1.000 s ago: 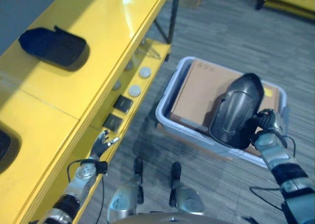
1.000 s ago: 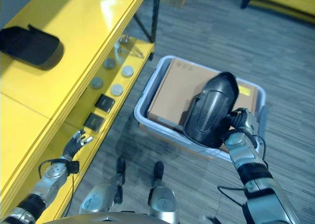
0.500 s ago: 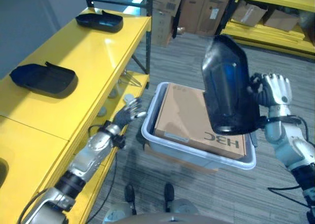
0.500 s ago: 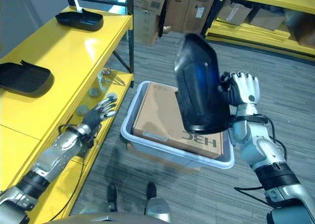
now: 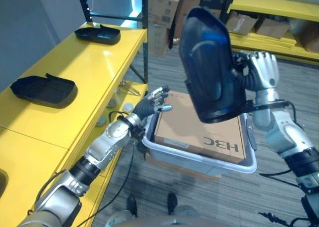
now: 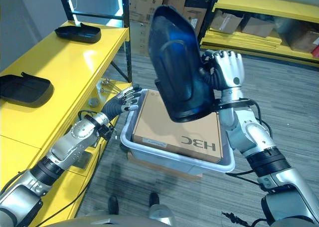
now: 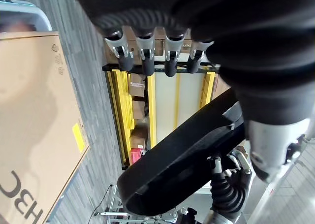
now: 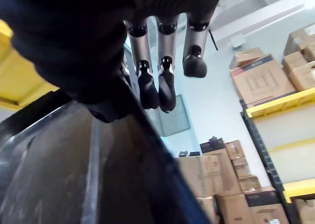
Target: Move parts from the plastic box to the shelf.
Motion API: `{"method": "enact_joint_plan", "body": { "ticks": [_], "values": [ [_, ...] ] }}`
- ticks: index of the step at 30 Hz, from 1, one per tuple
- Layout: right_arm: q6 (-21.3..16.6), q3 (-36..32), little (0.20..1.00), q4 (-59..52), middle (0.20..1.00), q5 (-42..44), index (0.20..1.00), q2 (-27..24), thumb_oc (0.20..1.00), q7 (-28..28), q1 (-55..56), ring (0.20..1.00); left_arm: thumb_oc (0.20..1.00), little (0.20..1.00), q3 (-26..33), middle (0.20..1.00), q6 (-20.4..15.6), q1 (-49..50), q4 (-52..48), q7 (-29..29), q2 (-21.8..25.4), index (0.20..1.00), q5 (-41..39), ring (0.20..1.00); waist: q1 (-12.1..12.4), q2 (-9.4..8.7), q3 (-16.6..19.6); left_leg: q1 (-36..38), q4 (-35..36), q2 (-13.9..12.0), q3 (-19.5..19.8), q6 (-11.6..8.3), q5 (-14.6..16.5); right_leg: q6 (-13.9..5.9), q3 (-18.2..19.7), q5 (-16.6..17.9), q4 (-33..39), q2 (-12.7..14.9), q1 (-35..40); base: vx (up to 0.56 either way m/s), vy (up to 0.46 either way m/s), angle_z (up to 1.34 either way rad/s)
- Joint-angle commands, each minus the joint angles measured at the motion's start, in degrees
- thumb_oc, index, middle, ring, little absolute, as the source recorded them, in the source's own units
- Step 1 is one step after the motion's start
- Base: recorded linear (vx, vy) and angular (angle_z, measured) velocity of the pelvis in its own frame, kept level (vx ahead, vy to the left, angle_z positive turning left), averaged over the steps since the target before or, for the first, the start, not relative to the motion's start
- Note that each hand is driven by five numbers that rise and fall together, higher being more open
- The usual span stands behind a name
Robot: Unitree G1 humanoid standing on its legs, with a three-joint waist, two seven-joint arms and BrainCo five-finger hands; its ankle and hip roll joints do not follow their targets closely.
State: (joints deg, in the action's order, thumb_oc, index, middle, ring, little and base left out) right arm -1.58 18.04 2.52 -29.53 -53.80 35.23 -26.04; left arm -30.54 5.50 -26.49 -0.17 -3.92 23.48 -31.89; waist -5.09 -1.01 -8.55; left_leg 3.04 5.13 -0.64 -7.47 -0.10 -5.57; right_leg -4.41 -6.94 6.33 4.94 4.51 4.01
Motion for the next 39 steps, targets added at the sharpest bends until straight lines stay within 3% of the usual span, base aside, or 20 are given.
{"method": "enact_joint_plan", "body": {
  "ticks": [1, 21, 26, 27, 28, 29, 30, 39],
  "values": [
    [-1.12, 1.53, 0.2, -0.19, 0.2, -0.14, 0.2, 0.55, 0.2, 1.33, -9.39, 0.2, 1.0, 1.0, -2.4, 1.0, -3.98, -6.02, 1.88, 0.5, -0.66, 1.0, 2.13, 1.0, 1.55, -1.49, 2.71, 4.56, -0.13, -0.77, -0.87, -0.24, 9.95, -1.93, -1.2, -6.76, 0.06, 0.07, 3.19, 0.0, 0.0, 0.0],
    [-5.1, 6.34, 0.2, -7.88, 0.2, 1.3, 0.2, 6.3, 0.2, -3.82, -12.01, 0.2, 1.0, 1.0, -1.34, 1.0, -4.21, -9.32, 1.55, 7.26, 0.59, 1.0, 7.57, 1.0, 2.16, -1.08, 2.97, 4.98, -0.13, -0.48, -0.24, 0.05, 10.52, -1.75, -1.47, -7.44, 0.06, 0.02, 3.71, 0.0, 0.0, 0.0],
    [-6.98, 8.4, 0.2, -11.23, 0.2, 4.25, 0.2, 10.86, 0.2, -6.65, -11.24, 0.2, 1.0, 1.0, -0.81, 1.0, -4.12, -9.64, 2.58, 10.42, -1.7, 1.0, 5.36, 1.0, 2.1, -0.92, 2.82, 5.13, -0.13, -0.51, -0.26, 0.09, 10.58, -1.58, -1.25, -7.56, 0.06, -0.1, 3.79, 0.0, 0.0, 0.0],
    [-7.09, 8.57, 0.2, -11.52, 0.2, 4.78, 0.2, 11.49, 0.2, -6.85, -11.04, 0.2, 0.918, 0.918, -0.8, 0.918, -4.12, -9.52, 2.64, 10.5, -2.11, 0.918, 4.9, 0.918, 2.11, -0.92, 2.79, 5.16, -0.13, -0.52, -0.27, 0.1, 10.6, -1.55, -1.26, -7.56, 0.06, -0.1, 3.82, 0.0, 0.0, 0.0],
    [-7.02, 8.85, 0.2, -11.87, 0.2, 5.36, 0.2, 12.37, 0.2, -7.09, -10.8, 0.2, 0.551, 0.551, -0.86, 0.551, -4.29, -9.34, 2.74, 10.54, -2.71, 0.551, 3.96, 0.551, 2.13, -0.91, 2.72, 5.19, -0.13, -0.51, -0.27, 0.1, 10.61, -1.52, -1.25, -7.58, 0.06, -0.11, 3.85, 0.0, 0.0, 0.0],
    [-6.97, 9.07, 0.2, -12.06, 0.2, 5.78, 0.2, 13.08, 0.2, -7.28, -10.63, 0.2, 0.416, 0.416, -0.87, 0.416, -4.27, -9.16, 2.69, 10.87, -3.21, 0.416, 3.02, 0.416, 2.16, -0.9, 2.67, 5.19, -0.13, -0.51, -0.24, 0.1, 10.62, -1.5, -1.24, -7.59, 0.06, -0.11, 3.85, 0.0, 0.0, 0.0],
    [-7.03, 9.32, 0.2, -12.24, 0.2, 6.45, 0.2, 13.98, 0.2, -7.46, -10.4, 0.2, 0.225, 0.225, -0.82, 0.225, -4.14, -8.87, 2.45, 11.81, -3.83, 0.225, 2.2, 0.225, 2.23, -0.88, 2.59, 5.2, -0.13, -0.52, -0.2, 0.11, 10.63, -1.47, -1.28, -7.62, 0.06, -0.1, 3.88, 0.0, 0.0, 0.0],
    [-6.47, 11.4, 0.2, -12.58, 0.2, 10.94, 0.2, 23.01, 0.2, -5.65, -6.35, 0.2, 0.2, 0.2, 0.73, 0.2, -11.93, -7.57, 1.53, 16.43, -7.78, 0.2, 1.43, 0.2, 2.31, -0.61, 2.05, 5.31, -0.13, -0.43, -0.21, 0.25, 10.71, -1.27, -1.18, -7.59, 0.06, -0.01, 3.9, 0.0, 0.0, 0.0]
  ]
}}
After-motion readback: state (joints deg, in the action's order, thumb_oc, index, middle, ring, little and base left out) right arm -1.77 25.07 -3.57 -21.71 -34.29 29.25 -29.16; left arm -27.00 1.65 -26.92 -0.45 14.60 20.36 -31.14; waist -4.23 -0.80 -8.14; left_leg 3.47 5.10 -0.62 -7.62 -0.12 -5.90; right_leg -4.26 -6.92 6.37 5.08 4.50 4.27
